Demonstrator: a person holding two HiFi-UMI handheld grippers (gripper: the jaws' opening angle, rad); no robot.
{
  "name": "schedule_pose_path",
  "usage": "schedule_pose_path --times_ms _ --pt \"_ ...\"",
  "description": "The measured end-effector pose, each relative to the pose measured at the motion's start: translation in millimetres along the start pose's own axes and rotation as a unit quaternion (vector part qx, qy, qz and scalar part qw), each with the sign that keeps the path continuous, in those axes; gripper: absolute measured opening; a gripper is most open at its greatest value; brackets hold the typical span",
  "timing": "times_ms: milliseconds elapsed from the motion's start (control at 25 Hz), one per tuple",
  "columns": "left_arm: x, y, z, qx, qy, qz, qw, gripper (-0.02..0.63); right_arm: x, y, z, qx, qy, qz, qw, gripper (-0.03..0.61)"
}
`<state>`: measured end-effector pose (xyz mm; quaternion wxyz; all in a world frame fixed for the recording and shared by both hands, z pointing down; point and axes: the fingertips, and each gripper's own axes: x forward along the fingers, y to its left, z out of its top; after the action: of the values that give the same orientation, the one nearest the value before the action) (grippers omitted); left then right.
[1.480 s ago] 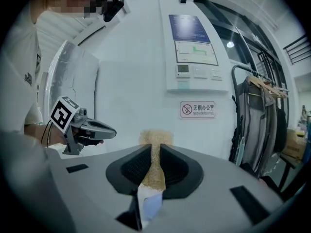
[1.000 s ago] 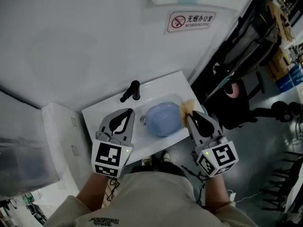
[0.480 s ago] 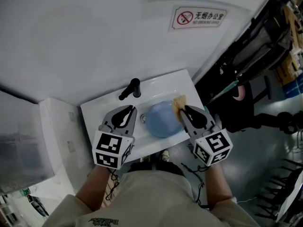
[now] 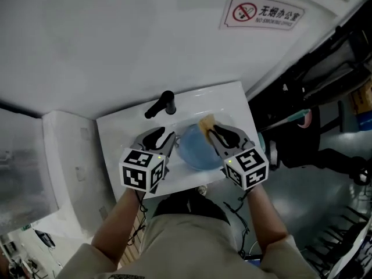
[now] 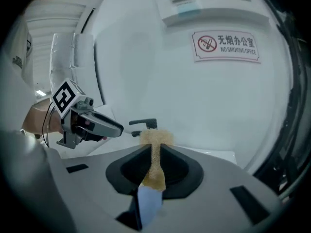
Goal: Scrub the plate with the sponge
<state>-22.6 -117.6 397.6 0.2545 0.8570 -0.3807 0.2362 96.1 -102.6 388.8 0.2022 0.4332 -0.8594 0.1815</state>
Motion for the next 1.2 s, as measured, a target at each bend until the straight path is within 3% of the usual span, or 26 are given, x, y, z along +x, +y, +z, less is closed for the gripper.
schedule_pose_path --times_ms 200,360,640,840,960,1120,1200 --pt "41 17 -57 -0.060 0.061 -0.008 0.9962 0.150 41 -2 -47 0.006 0.049 0.027 0.998 0.066" --pt "74 25 -107 -0.106 0.111 -0.023 0.9879 0.153 70 -3 -86 0.007 0.092 0.043 0.995 0.066" --pt "127 22 -183 -0.208 0.184 -0.076 0.9578 0.174 114 -7 -146 -0.019 0.175 0.072 0.982 0.067" --pt "148 29 -216 -0.240 0.214 -0.077 0.9438 0.181 137 -3 -181 -0.047 0.228 0.102 0.967 0.067" --pt "157 29 -230 -0.270 0.218 -0.092 0.9334 0.181 147 1 -199 -0.065 0.253 0.115 0.958 0.067" --pt "170 27 -243 -0.329 0.213 -0.111 0.9131 0.175 159 8 -217 -0.077 0.278 0.137 0.948 0.067" --pt "173 24 -247 -0.346 0.212 -0.116 0.9064 0.139 164 14 -224 -0.072 0.282 0.151 0.945 0.067"
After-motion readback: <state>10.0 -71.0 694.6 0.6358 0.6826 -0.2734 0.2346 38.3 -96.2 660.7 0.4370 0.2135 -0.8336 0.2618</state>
